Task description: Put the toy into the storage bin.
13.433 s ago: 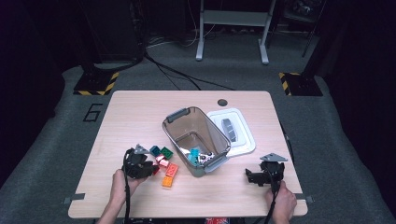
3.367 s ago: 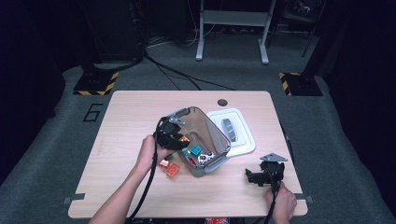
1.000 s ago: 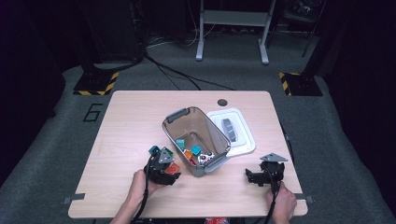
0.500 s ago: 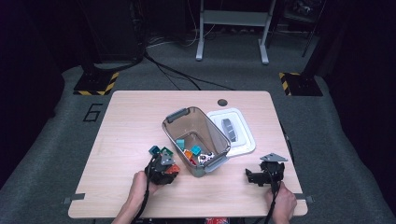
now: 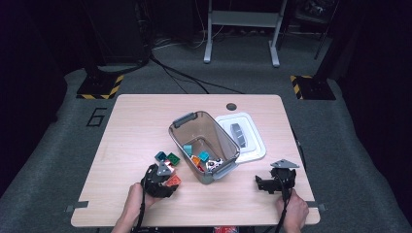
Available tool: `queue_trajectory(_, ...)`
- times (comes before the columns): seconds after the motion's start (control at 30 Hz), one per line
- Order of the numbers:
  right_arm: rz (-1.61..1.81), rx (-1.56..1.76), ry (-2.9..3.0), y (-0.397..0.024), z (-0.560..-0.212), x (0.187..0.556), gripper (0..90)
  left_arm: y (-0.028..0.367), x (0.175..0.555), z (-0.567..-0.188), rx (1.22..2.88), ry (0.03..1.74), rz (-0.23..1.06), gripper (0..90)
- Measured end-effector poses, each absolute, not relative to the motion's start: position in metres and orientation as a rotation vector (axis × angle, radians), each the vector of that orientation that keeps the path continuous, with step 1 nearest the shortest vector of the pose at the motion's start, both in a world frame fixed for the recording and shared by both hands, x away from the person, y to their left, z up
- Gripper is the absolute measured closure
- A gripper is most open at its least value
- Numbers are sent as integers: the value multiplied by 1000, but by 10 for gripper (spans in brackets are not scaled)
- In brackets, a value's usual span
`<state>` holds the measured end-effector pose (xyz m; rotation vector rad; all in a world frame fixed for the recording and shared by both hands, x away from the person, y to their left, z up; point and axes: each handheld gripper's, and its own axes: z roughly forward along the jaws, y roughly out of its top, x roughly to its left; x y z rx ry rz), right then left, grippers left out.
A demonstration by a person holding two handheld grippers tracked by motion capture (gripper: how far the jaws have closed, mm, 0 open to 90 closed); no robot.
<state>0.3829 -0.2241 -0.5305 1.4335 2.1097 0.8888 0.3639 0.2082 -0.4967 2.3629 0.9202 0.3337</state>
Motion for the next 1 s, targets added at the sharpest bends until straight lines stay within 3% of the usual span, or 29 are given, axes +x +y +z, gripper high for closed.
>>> queue_trajectory(0.17, 890, 1436, 2108, -224, -530, 383, 0, 201, 369, -495, 2348, 936, 363, 421)
queue_trajectory(0.43, 889, 1435, 2109, -224, -531, 383, 0, 194, 370, -498, 2357, 951, 393, 582)
queue_trajectory(1.0, 889, 1434, 2110, -224, -530, 383, 0, 219, 372, -477, 2274, 995, 357, 589)
